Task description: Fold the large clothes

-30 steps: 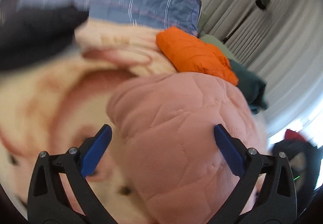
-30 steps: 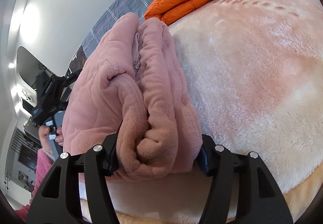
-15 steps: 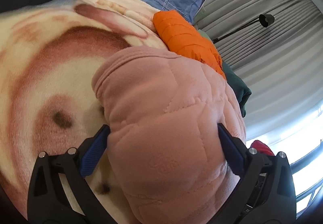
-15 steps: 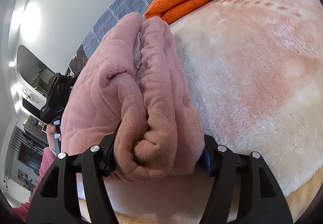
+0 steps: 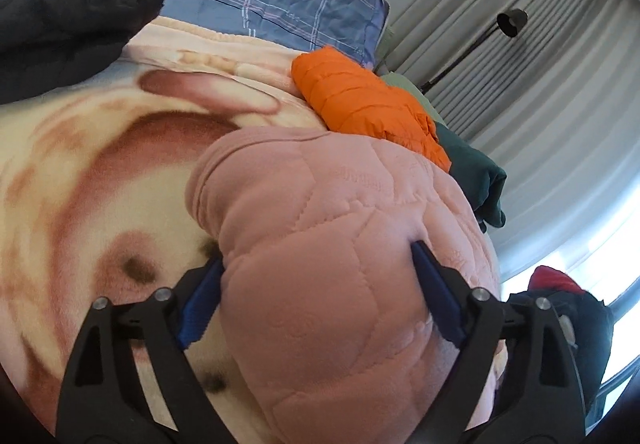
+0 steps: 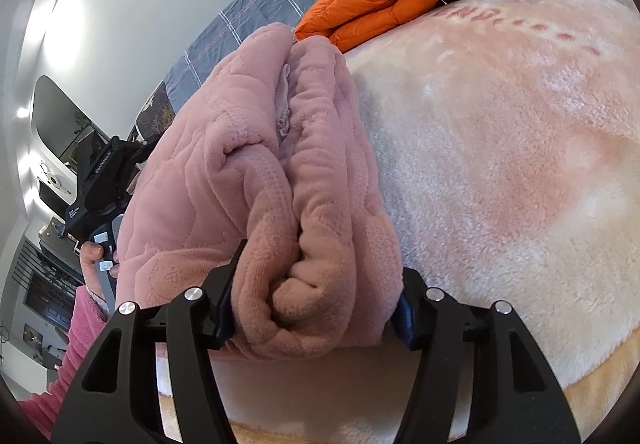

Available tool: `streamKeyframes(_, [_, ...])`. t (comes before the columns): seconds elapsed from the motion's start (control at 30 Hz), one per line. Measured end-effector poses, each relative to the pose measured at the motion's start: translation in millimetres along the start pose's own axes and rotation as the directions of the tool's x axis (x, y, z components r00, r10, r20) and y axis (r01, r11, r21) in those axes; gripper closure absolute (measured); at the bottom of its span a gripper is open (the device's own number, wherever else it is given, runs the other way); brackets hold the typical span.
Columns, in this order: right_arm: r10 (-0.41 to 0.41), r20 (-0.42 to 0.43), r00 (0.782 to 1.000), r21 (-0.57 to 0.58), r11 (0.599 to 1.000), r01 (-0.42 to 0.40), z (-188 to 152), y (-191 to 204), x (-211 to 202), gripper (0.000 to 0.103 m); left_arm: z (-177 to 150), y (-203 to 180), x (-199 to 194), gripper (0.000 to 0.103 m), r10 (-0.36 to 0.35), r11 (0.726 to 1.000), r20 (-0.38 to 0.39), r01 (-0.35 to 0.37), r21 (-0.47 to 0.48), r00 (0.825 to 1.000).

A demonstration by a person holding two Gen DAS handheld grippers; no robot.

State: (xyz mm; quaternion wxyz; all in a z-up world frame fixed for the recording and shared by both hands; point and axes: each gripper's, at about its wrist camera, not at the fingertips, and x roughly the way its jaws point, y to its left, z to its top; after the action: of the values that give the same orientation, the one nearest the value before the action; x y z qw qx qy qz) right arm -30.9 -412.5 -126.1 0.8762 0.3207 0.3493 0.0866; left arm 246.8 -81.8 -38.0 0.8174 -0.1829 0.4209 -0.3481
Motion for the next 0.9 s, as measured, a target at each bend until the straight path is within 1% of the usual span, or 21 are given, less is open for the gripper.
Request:
streamKeyframes(0.07, [0.007, 0.0, 1.0, 0.0, 1.0, -0.007, 0, -2, 0, 0.041, -8, 2, -17, 0.008, 0.001, 1.0, 0.005, -0.001, -0.009, 1.0])
streamKeyframes(0.1, [0.01, 0.0, 1.0, 0.0, 1.0, -0.01, 0, -3, 0, 0.041, -10, 1, -26, 0.005, -0.005, 1.0, 0.002, 0.005, -0.012, 1.0])
streamKeyframes(0.17, [0.018, 0.0, 1.0, 0.003, 1.0, -0.018, 0, -4, 0, 0.041, -20, -2, -39, 0.002, -0.025, 1.0, -0.013, 0.025, 0.008, 1.0])
streamKeyframes(0.23, [0.023, 0.001, 1.0, 0.001, 1.0, -0.023, -1, -5, -1, 0.04, -34, -6, -47, 0.002, -0.025, 0.999, -0.046, 0.026, 0.037, 0.999])
streamKeyframes(0.27, [0.024, 0.002, 1.0, 0.001, 1.0, -0.024, -1, -6, -1, 0.04, -44, -8, -50, 0.002, -0.039, 0.998, -0.082, 0.042, 0.039, 0.996])
streamKeyframes(0.33, [0.025, 0.003, 1.0, 0.0, 1.0, -0.025, -2, -7, -1, 0.04, -61, -10, -53, 0.002, -0.064, 0.997, -0.123, 0.07, 0.045, 0.99])
streamKeyframes(0.37, [0.026, 0.003, 1.0, 0.0, 1.0, -0.026, -2, -7, -1, 0.04, -70, -13, -56, 0.002, -0.066, 0.995, -0.142, 0.076, 0.068, 0.988])
streamKeyframes(0.43, [0.024, 0.004, 1.0, -0.001, 1.0, -0.024, -3, -7, -1, 0.04, -79, -16, -60, 0.002, -0.052, 0.993, -0.127, 0.065, 0.099, 0.991])
streamKeyframes(0.47, [0.022, 0.004, 1.0, 0.001, 1.0, -0.022, -3, -6, -1, 0.04, -81, -16, -60, 0.002, -0.057, 0.992, -0.123, 0.07, 0.101, 0.991])
streamKeyframes(0.53, [0.02, 0.003, 1.0, 0.007, 1.0, -0.02, -2, -6, 0, 0.039, -82, -8, -55, 0.002, -0.097, 0.993, -0.142, 0.104, 0.047, 0.985])
streamKeyframes(0.57, [0.019, 0.002, 1.0, 0.013, 1.0, -0.019, -3, -6, 0, 0.038, -82, -3, -50, 0.002, -0.127, 0.992, -0.159, 0.129, 0.002, 0.979])
streamKeyframes(0.63, [0.02, 0.0, 1.0, 0.018, 1.0, -0.02, -3, -7, 0, 0.037, -84, 2, -45, 0.002, -0.145, 0.989, -0.166, 0.144, -0.016, 0.975])
streamKeyframes(0.8, [0.022, -0.005, 1.0, 0.025, 0.999, -0.021, -1, -8, 1, 0.035, -75, 4, -40, 0.002, -0.141, 0.99, -0.159, 0.14, -0.021, 0.977])
streamKeyframes(0.9, [0.023, -0.005, 1.0, 0.027, 0.999, -0.023, 0, -9, 1, 0.035, -76, 3, -37, 0.002, -0.134, 0.991, -0.154, 0.132, -0.021, 0.979])
